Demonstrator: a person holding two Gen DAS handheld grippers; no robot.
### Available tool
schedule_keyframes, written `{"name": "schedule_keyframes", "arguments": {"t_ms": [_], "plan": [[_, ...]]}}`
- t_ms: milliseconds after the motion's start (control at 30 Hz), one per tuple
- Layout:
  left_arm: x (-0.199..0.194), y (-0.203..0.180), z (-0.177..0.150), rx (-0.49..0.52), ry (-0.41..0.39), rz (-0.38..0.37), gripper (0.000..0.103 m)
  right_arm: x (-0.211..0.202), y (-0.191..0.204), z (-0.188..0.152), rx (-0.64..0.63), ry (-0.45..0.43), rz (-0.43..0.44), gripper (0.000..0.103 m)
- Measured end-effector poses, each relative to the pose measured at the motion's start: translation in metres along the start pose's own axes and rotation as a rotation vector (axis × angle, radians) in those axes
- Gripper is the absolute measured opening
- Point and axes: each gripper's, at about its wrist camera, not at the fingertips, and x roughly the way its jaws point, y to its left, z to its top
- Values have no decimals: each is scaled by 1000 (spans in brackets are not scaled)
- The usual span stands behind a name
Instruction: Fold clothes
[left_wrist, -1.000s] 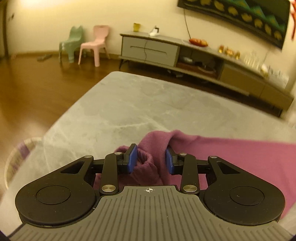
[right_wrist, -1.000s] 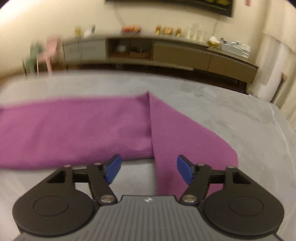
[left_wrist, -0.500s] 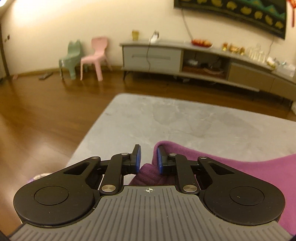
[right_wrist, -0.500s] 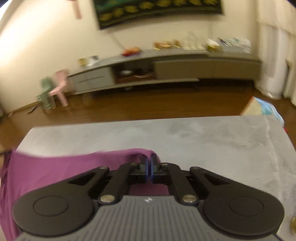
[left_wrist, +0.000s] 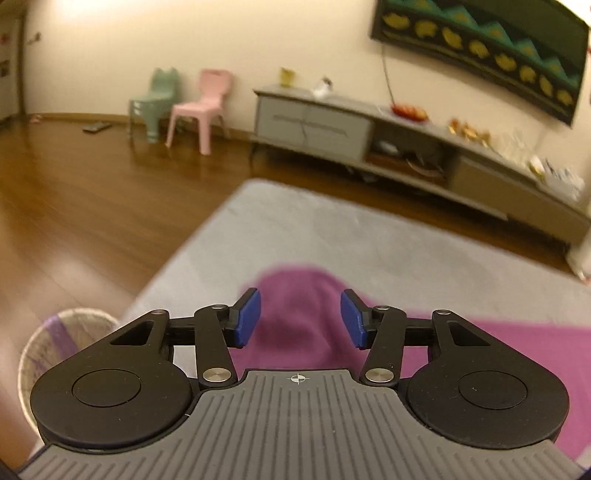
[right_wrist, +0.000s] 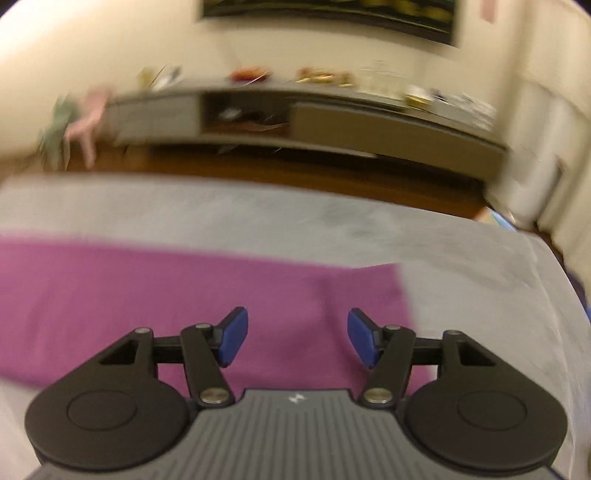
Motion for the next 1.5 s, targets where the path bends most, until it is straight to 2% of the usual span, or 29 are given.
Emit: {"name": "schedule_keyframes", "arguments": {"t_ms": [67, 100, 167, 200, 333, 433, 467, 533, 600, 700, 733, 800, 933, 967, 1000, 1033, 1067, 1100, 1200, 1233, 1300, 1400, 1500], "plan": [[15, -9, -7, 55, 56, -9, 42, 20, 7, -1, -20, 48, -11, 59], [26, -11, -10, 84, 85, 6, 42, 25, 4, -1, -4, 89, -24, 56], [46, -11, -14, 113, 124, 42, 41, 24, -18, -5, 82, 106, -60, 57], [54, -8, -14, 105, 130, 58, 46, 21, -35, -8, 136, 110, -91, 54], [66, 4, -9, 77, 144, 99, 46, 7, -109, -15, 328, 123, -300, 41], [61, 0, -11, 96, 139, 122, 46, -16, -132, -16, 374, 63, -455, 43], [58, -3, -11, 106, 131, 128, 44, -25, -132, -16, 382, 34, -473, 43], [52, -10, -10, 124, 107, 114, 41, -37, -118, -13, 375, -22, -426, 43], [51, -18, -10, 152, 95, 83, 41, -36, -92, -7, 320, -36, -307, 45], [61, -33, -12, 220, 130, 92, 41, -11, -58, -5, 217, 59, -161, 46], [70, -33, -13, 226, 146, 102, 44, -1, -51, -5, 197, 86, -143, 46], [82, -28, -6, 209, 136, 126, 49, 16, -48, -6, 200, 110, -166, 51], [102, -26, 13, 189, 168, 177, 49, 32, -59, 11, 215, 141, -229, 55], [105, -26, 17, 192, 183, 188, 46, 35, -61, 15, 204, 160, -242, 51], [99, -26, 18, 190, 189, 193, 36, 30, -62, 17, 195, 169, -252, 39], [89, -24, 19, 188, 193, 196, 35, 13, -62, 17, 192, 160, -265, 36], [69, -21, 16, 183, 164, 167, 36, -8, -60, 16, 195, 140, -249, 40], [46, -17, 10, 185, 136, 125, 41, -33, -57, 13, 206, 109, -201, 51], [-27, -2, -16, 197, 72, 0, 47, -120, -48, -17, 180, 88, -22, 71], [-46, 4, -29, 204, 74, -29, 48, -146, -45, -31, 164, 101, 18, 74], [-81, 14, -56, 216, 86, -83, 49, -187, -39, -66, 125, 159, 50, 87], [-113, 26, -93, 216, 139, -121, 49, -242, -30, -116, 83, 247, 93, 88], [-125, 32, -120, 222, 182, -135, 49, -248, -12, -140, 69, 307, 123, 88]]}}
